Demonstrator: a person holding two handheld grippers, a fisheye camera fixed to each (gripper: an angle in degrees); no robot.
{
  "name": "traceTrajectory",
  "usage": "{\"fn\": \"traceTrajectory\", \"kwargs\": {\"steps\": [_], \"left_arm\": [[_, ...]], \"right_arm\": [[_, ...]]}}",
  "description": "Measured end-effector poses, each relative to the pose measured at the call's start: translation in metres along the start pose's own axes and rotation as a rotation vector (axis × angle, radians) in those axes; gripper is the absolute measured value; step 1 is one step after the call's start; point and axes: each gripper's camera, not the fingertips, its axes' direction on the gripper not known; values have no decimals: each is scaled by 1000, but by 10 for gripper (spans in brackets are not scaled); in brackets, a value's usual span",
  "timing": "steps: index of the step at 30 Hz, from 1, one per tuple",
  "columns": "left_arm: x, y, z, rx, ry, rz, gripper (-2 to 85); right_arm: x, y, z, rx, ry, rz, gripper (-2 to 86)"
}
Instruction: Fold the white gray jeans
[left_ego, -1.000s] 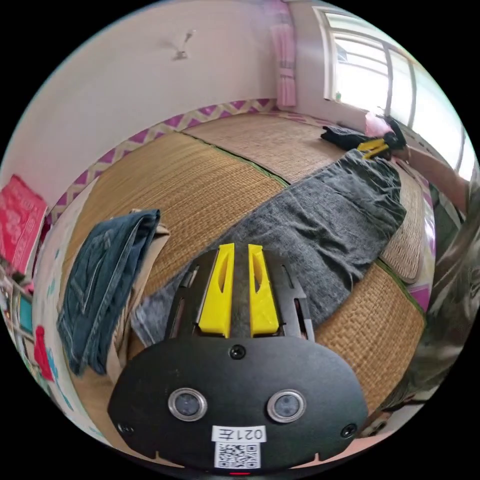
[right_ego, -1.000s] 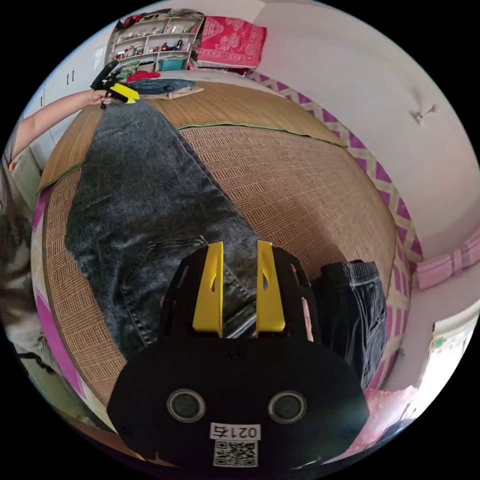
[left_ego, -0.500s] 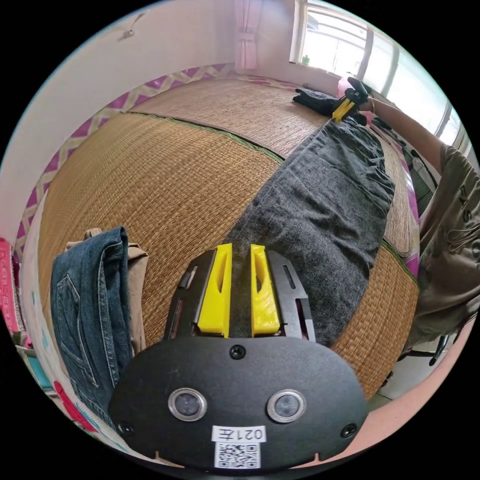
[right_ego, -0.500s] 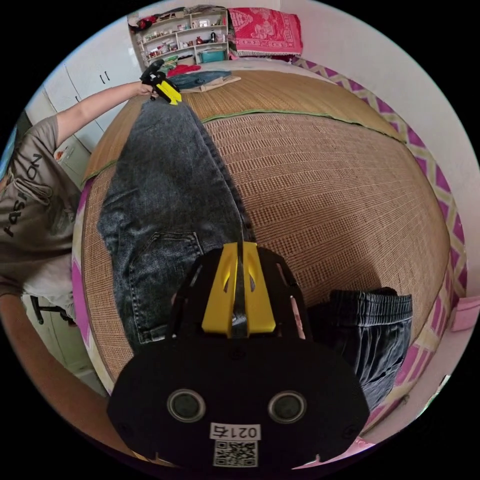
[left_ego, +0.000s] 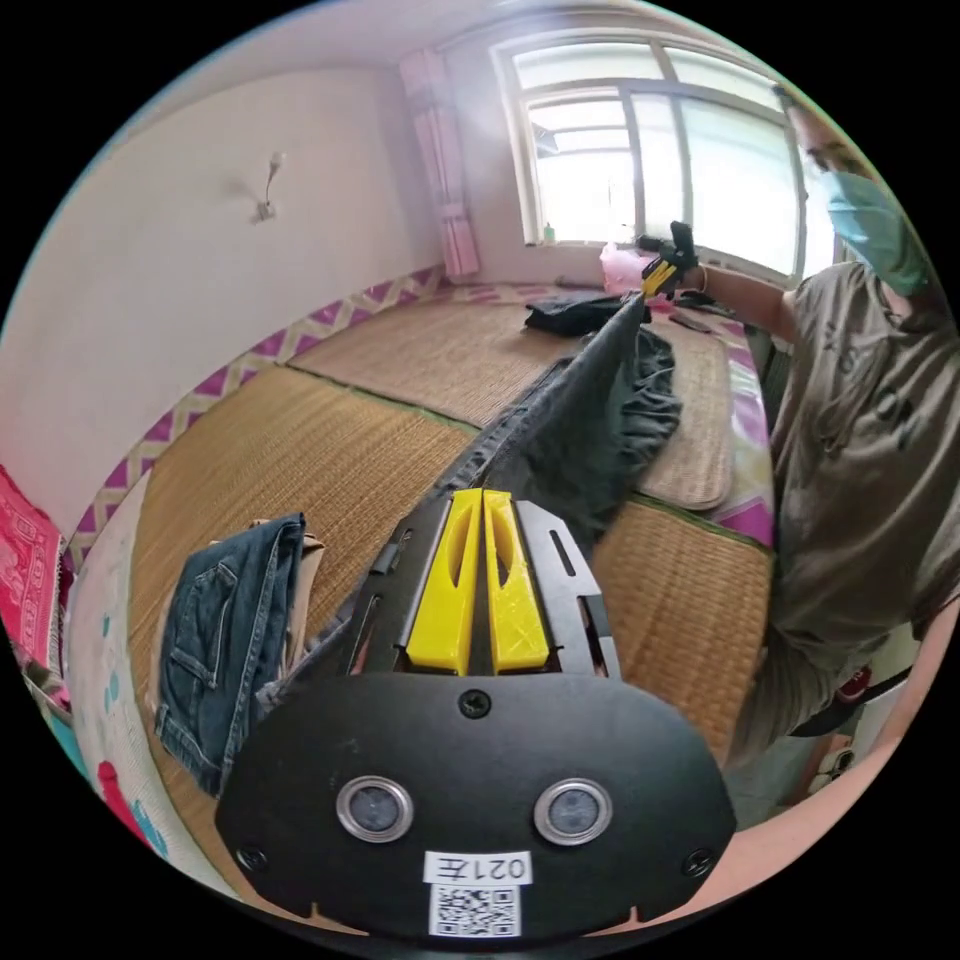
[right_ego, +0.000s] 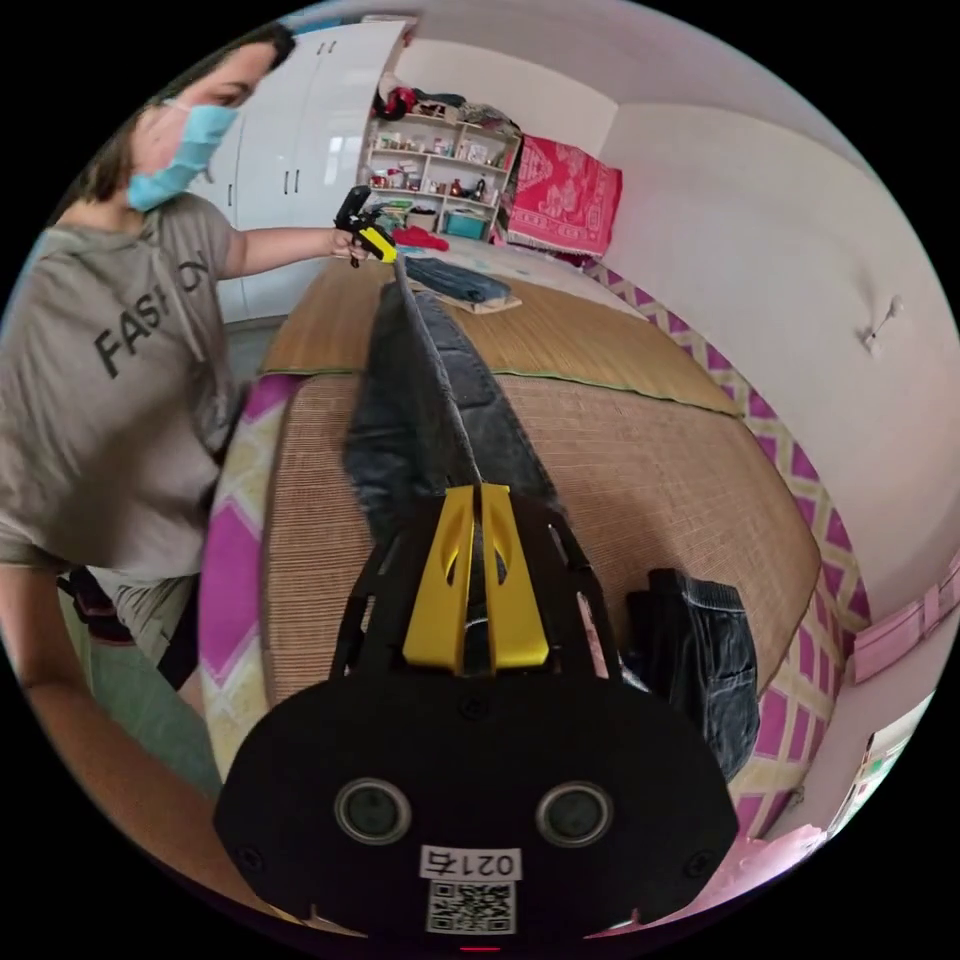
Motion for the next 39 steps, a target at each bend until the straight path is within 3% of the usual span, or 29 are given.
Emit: {"fn": "traceTrajectory", "kwargs": {"steps": [5, 11, 12, 18, 20, 22, 26, 29, 34, 39], "left_arm": [[109, 82, -29, -2, 65, -75, -10], [182, 226, 39, -72, 208, -394, -9], [190, 244, 37, 28, 196, -443, -9], [213, 251, 13, 139, 228, -461, -8], [215, 249, -13, 249, 190, -465, -7], [212, 242, -39, 322, 86, -487, -5], [191, 223, -11, 97, -53, -563, -6], [172, 233, 49, -225, -124, -667, -9], [137, 257, 44, -164, -25, -838, -10], [121, 244, 48, -252, 27, -913, -10]], "right_arm": [[-144, 38, -16, -73, -49, 0, -10], [-243, 105, 57, -210, -143, 170, -9], [-248, 110, 63, -211, -133, 193, -8], [-270, 117, 13, -110, -138, 318, 21], [-269, 120, -30, 57, -27, 380, 72], [-261, 123, -46, 98, 69, 442, 100], [-235, 128, -19, -52, 180, 504, 94], [-226, 128, 20, -216, 230, 500, 64], [-232, 110, 44, -268, 241, 458, 72], [-253, 83, 50, -271, 259, 451, 72]]}}
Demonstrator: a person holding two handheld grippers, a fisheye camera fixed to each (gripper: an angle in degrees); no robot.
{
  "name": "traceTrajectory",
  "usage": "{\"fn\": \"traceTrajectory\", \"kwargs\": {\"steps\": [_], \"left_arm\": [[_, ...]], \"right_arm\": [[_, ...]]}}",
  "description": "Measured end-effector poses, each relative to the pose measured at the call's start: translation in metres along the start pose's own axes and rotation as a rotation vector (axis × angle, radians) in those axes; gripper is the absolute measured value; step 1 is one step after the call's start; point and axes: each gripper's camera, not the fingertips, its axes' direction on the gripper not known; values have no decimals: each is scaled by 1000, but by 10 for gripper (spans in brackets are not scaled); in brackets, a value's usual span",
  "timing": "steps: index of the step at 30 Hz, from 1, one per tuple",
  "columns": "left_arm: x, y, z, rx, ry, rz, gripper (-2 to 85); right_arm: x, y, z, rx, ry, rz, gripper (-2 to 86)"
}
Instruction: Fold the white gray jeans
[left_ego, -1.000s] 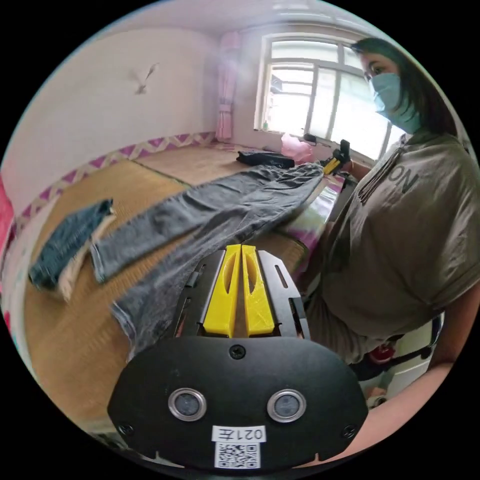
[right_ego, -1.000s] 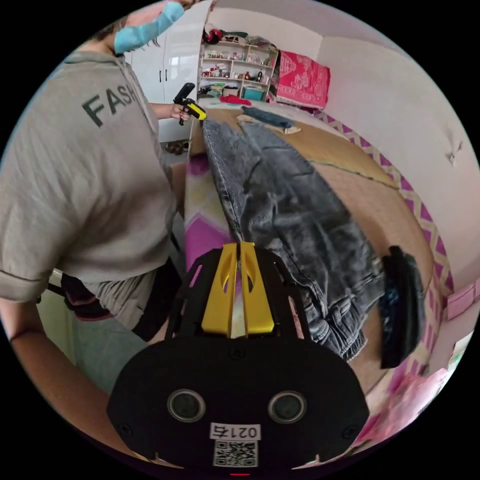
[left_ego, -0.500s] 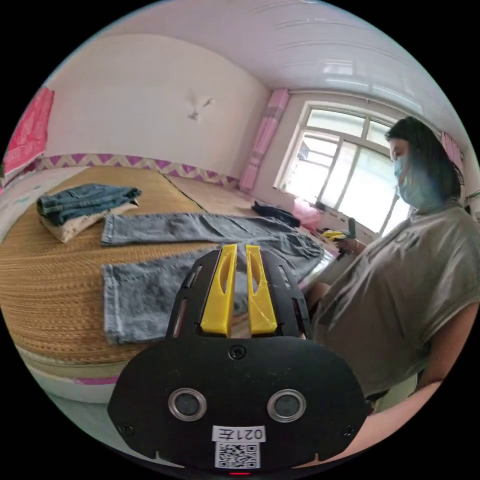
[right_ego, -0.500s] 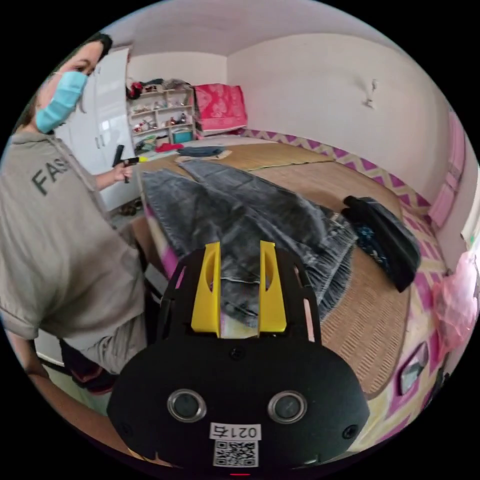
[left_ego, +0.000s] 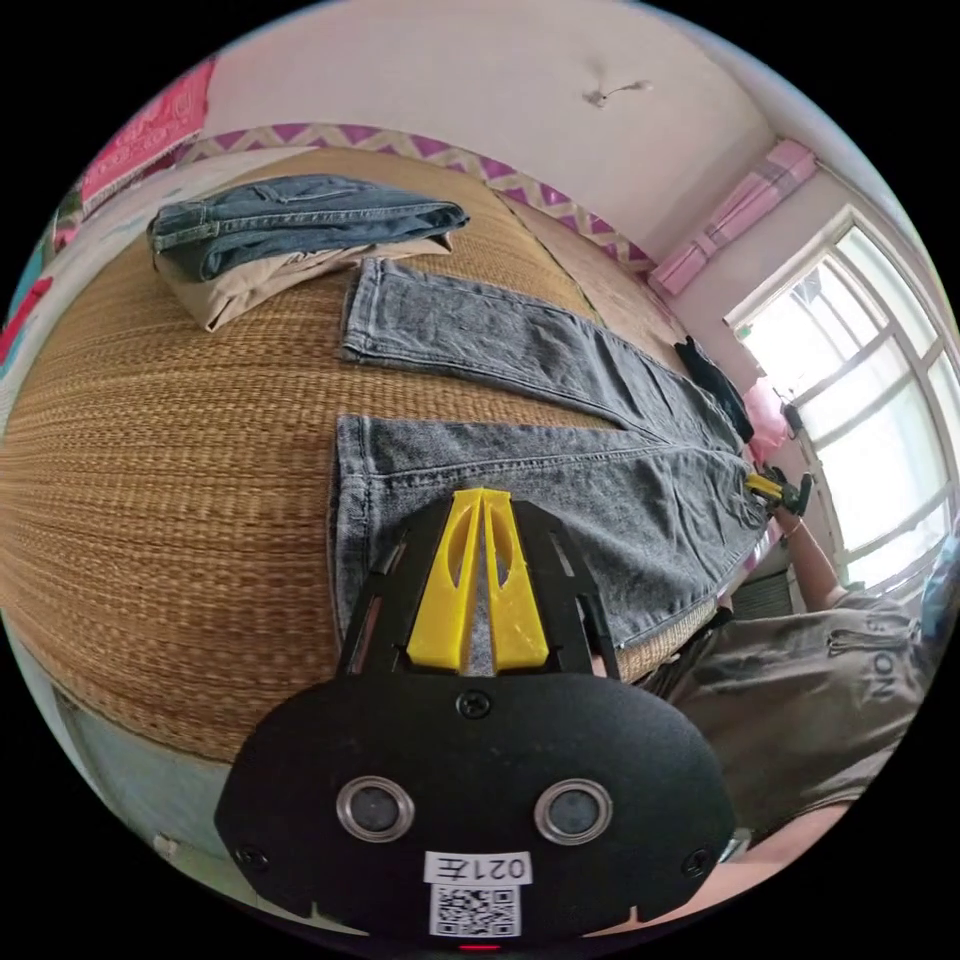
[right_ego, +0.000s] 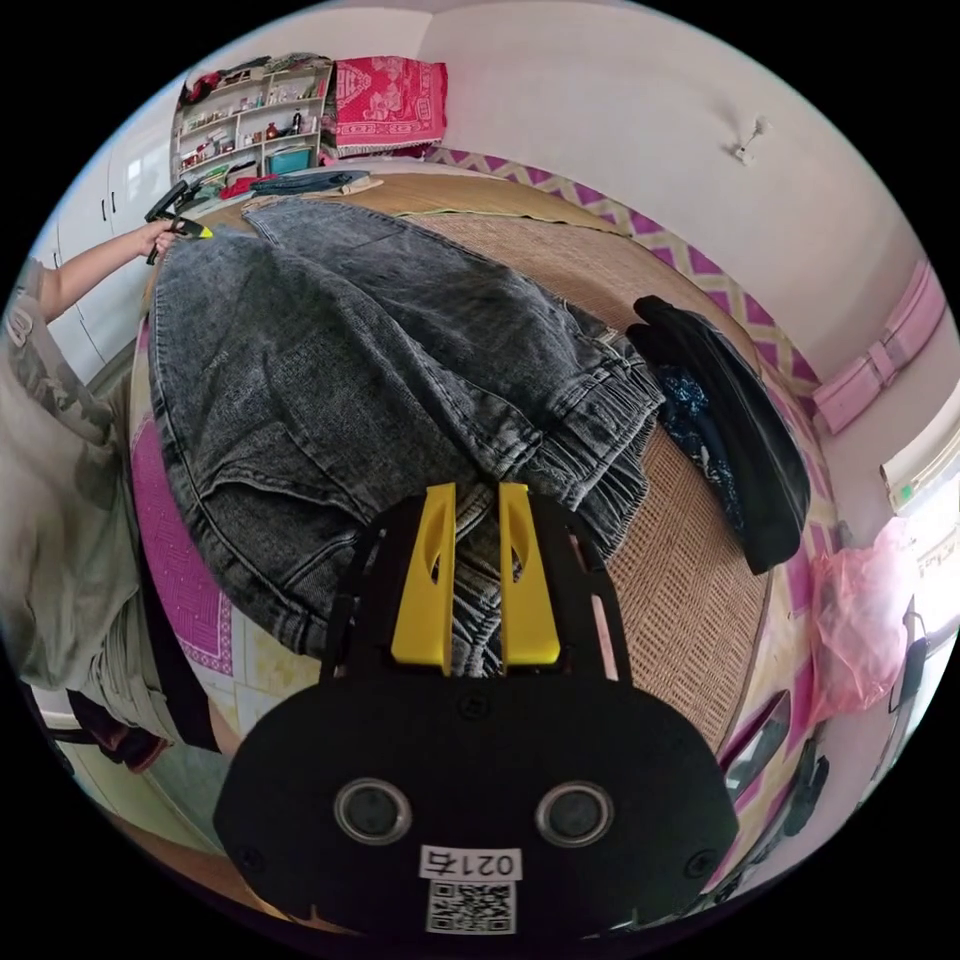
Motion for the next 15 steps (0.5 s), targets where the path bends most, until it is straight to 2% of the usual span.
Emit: {"fn": "traceTrajectory", "kwargs": {"steps": [8, 12, 15], "left_arm": [[37, 13, -2, 33, -66, 57, -10], [69, 58, -32, 172, 116, 94, -10], [109, 100, -49, 225, 28, 93, -9]], "right_arm": [[-94, -38, -27, -98, 140, 31, 68], [-136, -52, -46, -128, 230, 118, 72], [-163, -56, -61, -129, 227, 234, 81]]}}
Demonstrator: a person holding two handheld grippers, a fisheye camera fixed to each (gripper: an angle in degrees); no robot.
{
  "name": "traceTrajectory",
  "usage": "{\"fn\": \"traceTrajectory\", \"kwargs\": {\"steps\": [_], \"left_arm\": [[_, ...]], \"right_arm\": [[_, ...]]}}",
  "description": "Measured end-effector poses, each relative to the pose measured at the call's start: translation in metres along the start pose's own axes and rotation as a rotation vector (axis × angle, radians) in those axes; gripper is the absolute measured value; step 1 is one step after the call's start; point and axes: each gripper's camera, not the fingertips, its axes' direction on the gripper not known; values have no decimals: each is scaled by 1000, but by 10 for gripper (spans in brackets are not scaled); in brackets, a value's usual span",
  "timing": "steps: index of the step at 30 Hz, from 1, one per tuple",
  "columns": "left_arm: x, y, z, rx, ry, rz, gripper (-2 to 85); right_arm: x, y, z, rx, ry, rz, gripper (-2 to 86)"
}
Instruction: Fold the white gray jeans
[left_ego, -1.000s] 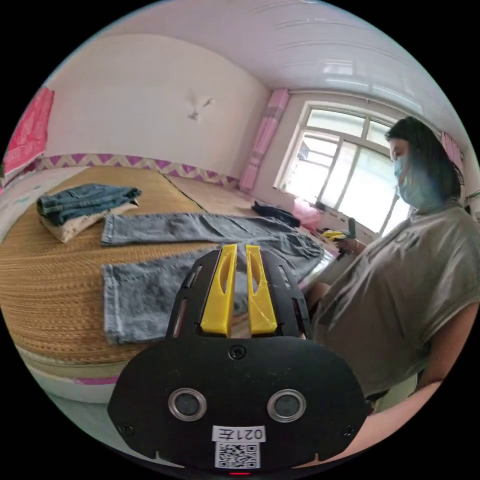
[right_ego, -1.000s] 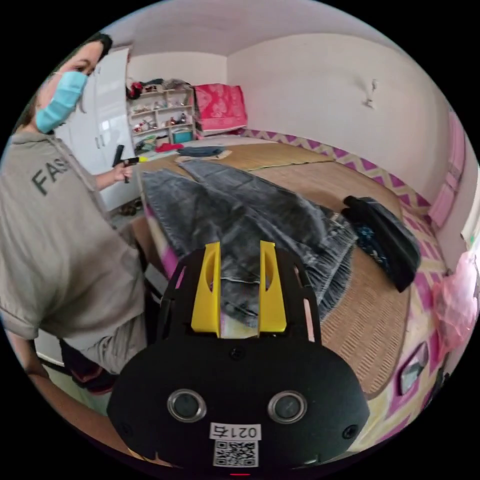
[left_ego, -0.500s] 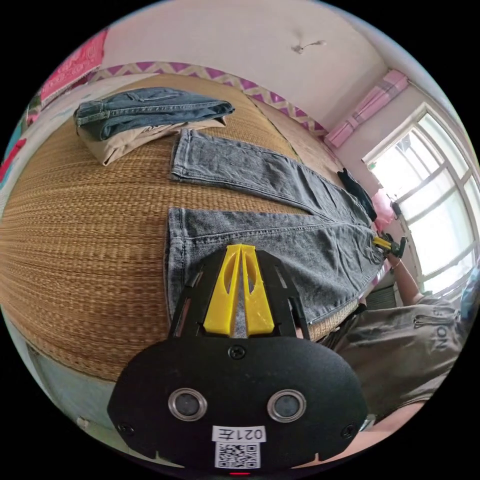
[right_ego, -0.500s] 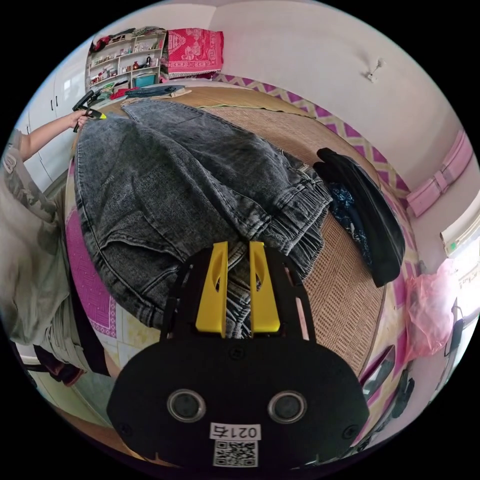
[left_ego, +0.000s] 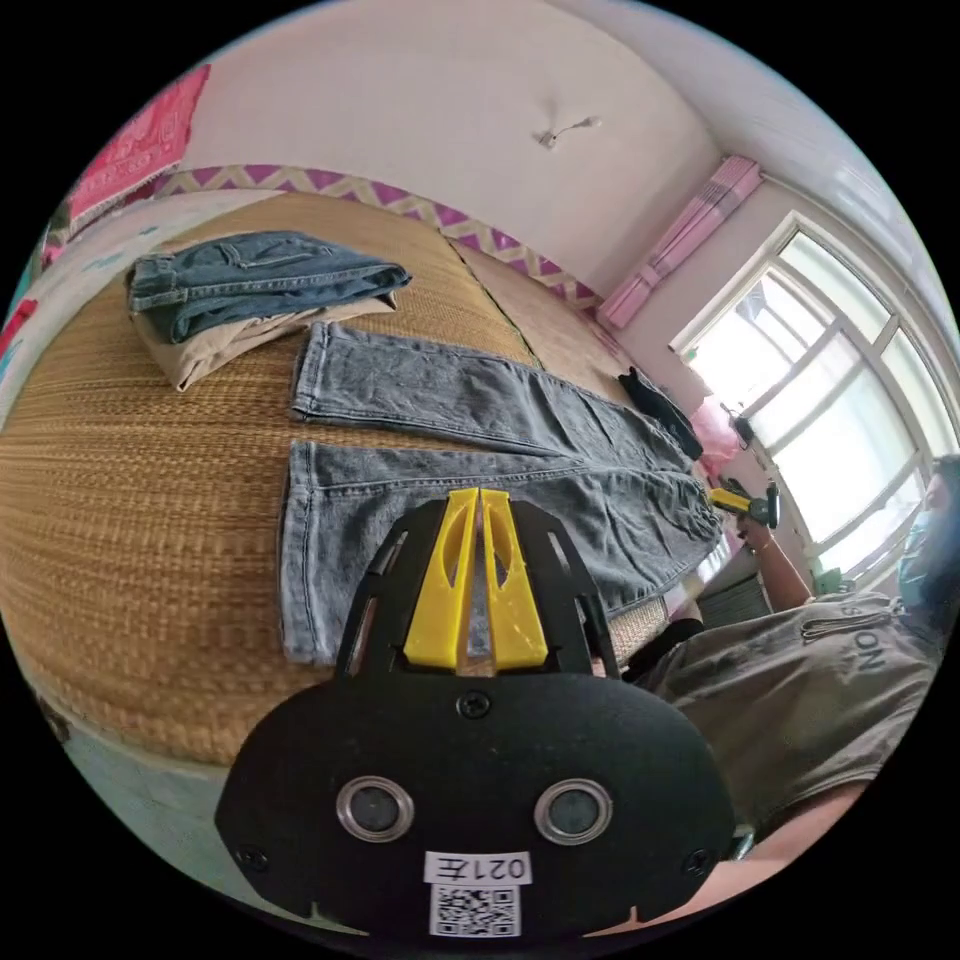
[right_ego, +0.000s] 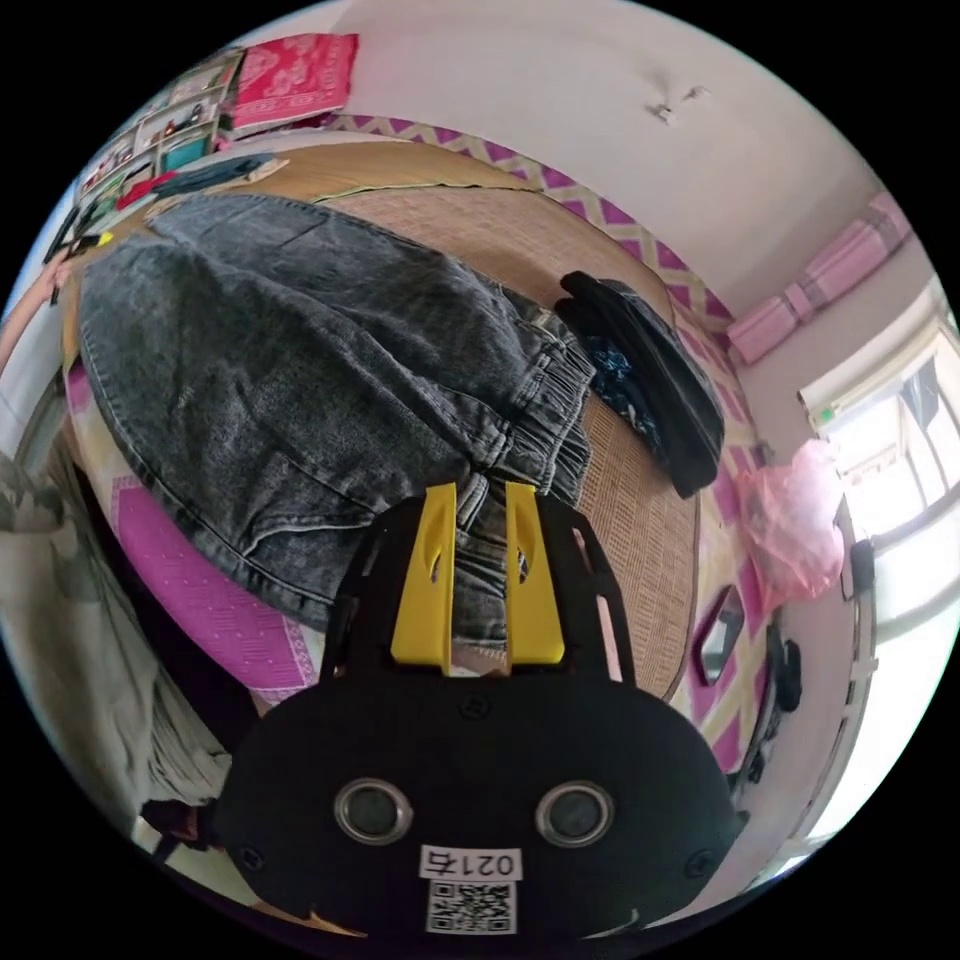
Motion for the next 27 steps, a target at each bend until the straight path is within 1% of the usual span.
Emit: {"fn": "traceTrajectory", "kwargs": {"steps": [2, 4, 8, 14, 17, 21, 24, 26, 27], "left_arm": [[25, 19, -8, 7, -40, 13, -9], [50, 43, -14, 10, -23, 20, -9], [74, 72, -14, -15, -17, 24, -9], [104, 114, -9, -58, -89, 28, -9], [114, 139, -10, -32, -109, -19, -6], [125, 187, -15, 50, -138, -123, 12], [127, 225, -19, 100, -119, -210, 33], [123, 246, -19, 117, -76, -268, 41], [121, 257, -17, 127, -51, -302, 46]], "right_arm": [[-20, 5, -13, 2, -4, 63, 84], [-36, 9, -19, -4, 14, 86, 83], [-70, 17, -25, -14, 22, 110, 82], [-109, 39, -15, -33, 37, 150, 82], [-130, 55, -10, -42, 37, 176, 82], [-157, 88, -2, -44, 33, 238, 84], [-167, 133, 1, 5, 0, 372, 84], [-166, 172, 10, 67, -97, 519, 83], [-165, 180, 13, 88, -130, 558, 83]]}}
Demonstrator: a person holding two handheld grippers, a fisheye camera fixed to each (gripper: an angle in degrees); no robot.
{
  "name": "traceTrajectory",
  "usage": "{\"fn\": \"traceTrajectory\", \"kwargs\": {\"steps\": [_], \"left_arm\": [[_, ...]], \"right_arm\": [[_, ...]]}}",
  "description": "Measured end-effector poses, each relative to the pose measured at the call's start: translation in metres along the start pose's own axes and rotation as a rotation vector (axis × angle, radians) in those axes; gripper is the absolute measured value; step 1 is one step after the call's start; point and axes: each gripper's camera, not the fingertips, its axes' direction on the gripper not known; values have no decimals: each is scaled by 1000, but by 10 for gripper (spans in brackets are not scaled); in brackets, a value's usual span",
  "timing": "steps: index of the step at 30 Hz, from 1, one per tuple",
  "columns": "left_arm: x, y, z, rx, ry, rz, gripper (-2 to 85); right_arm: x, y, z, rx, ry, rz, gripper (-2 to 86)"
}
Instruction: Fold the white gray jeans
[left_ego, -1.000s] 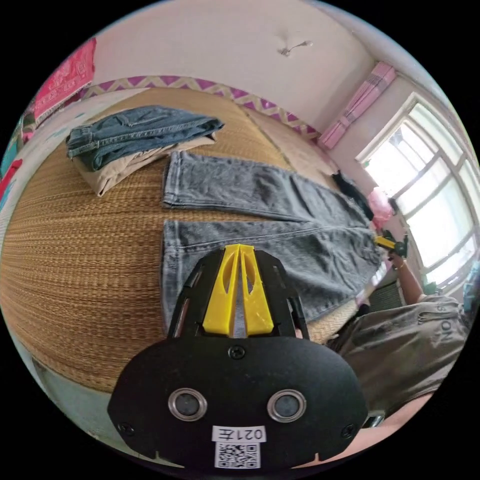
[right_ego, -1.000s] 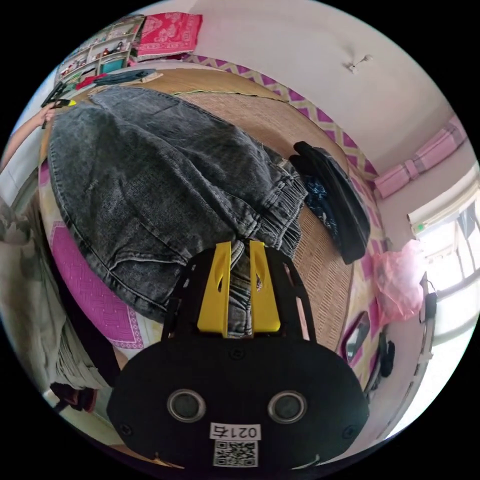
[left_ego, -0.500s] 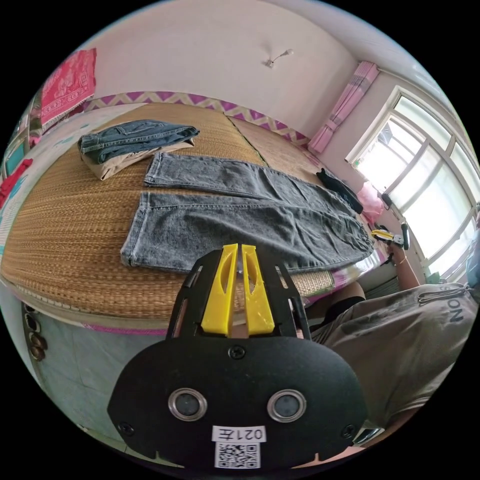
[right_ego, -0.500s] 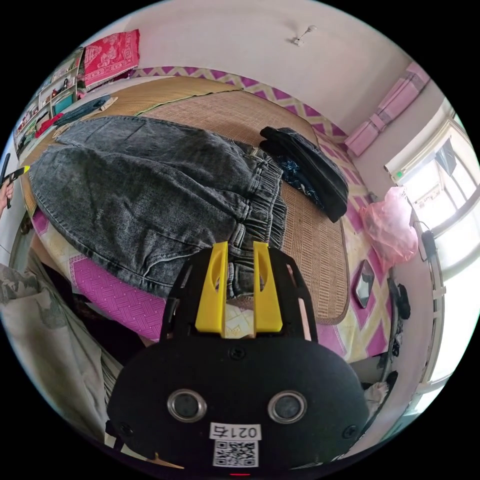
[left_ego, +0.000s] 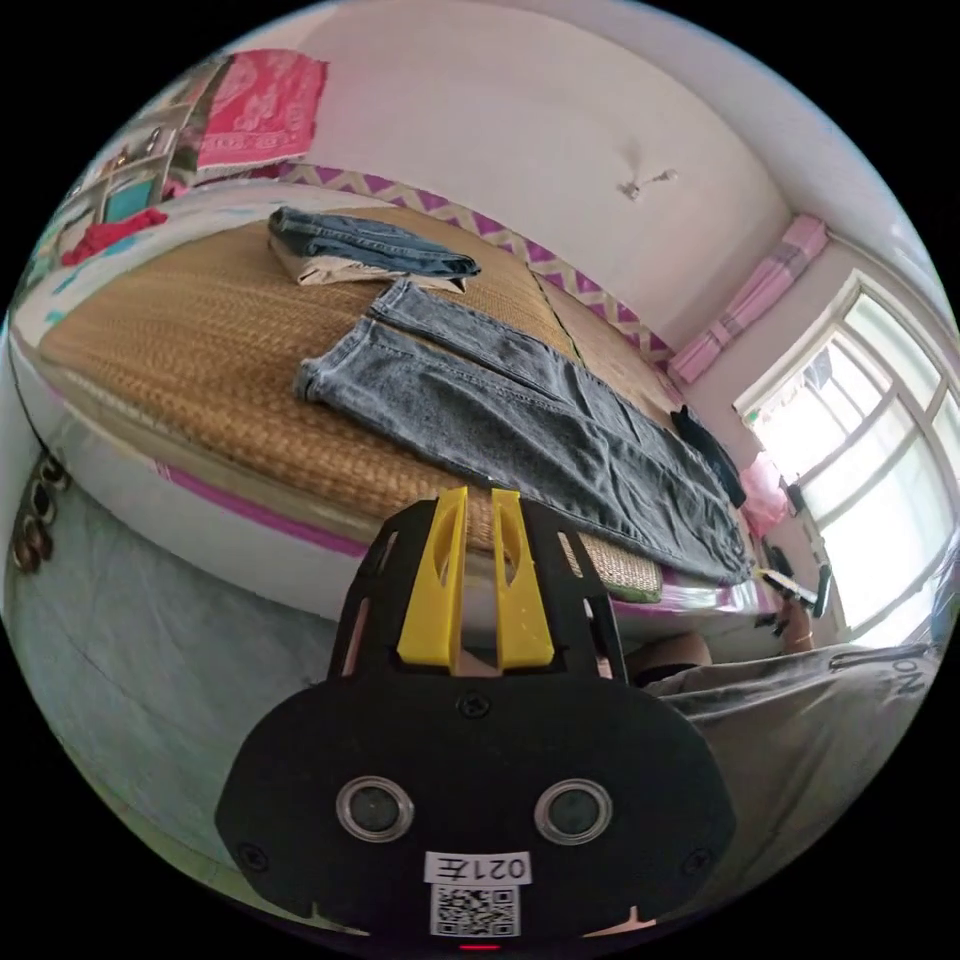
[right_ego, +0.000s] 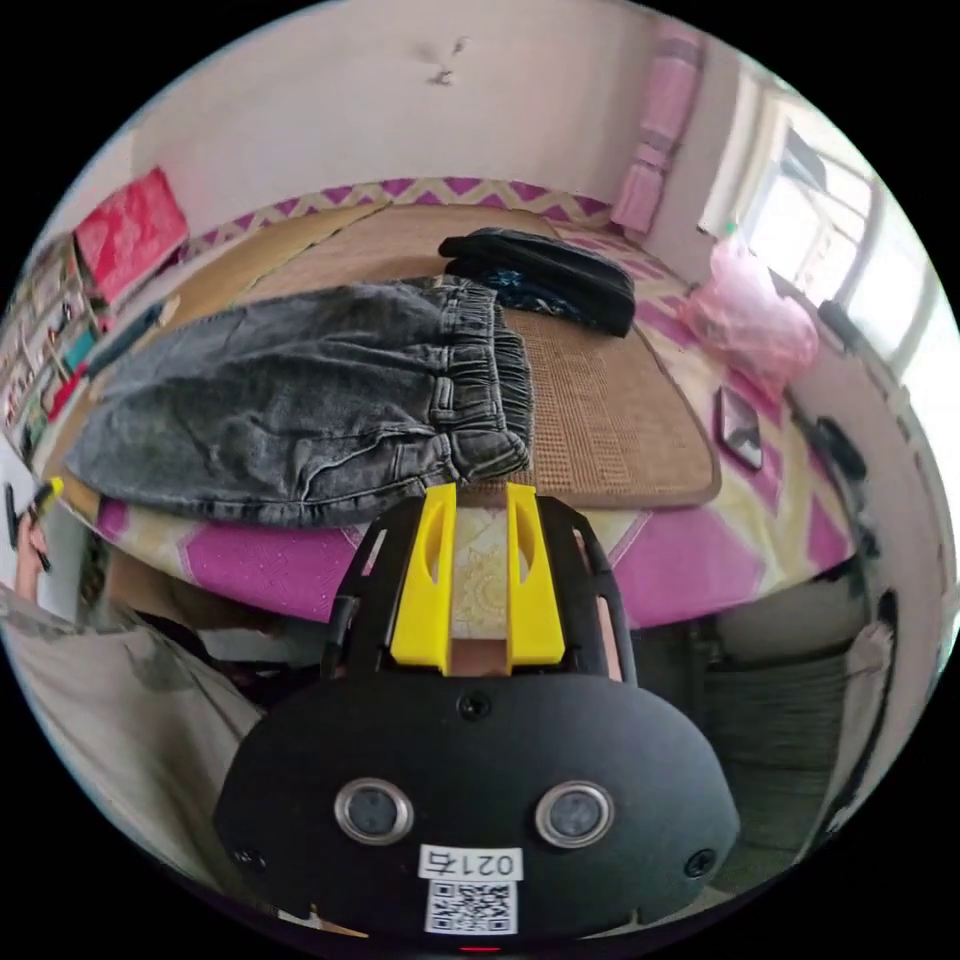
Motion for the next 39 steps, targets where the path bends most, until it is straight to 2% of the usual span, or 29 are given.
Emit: {"fn": "traceTrajectory", "kwargs": {"steps": [5, 8, 19, 30, 39], "left_arm": [[-17, 23, 21, 3, 121, -102, 71], [-24, 27, 29, 17, 142, -139, 74], [-59, 19, 62, 34, 160, -277, 86], [-93, -16, 82, 50, 87, -318, 49], [-112, -58, 76, -6, 38, -373, 107]], "right_arm": [[51, 67, 65, 109, -403, 465, 94], [60, 94, 106, 149, -536, 614, 100], [55, 126, 187, 145, -679, 749, 90], [38, 123, 239, 121, -630, 742, 83], [38, 123, 278, 117, -658, 757, 77]]}}
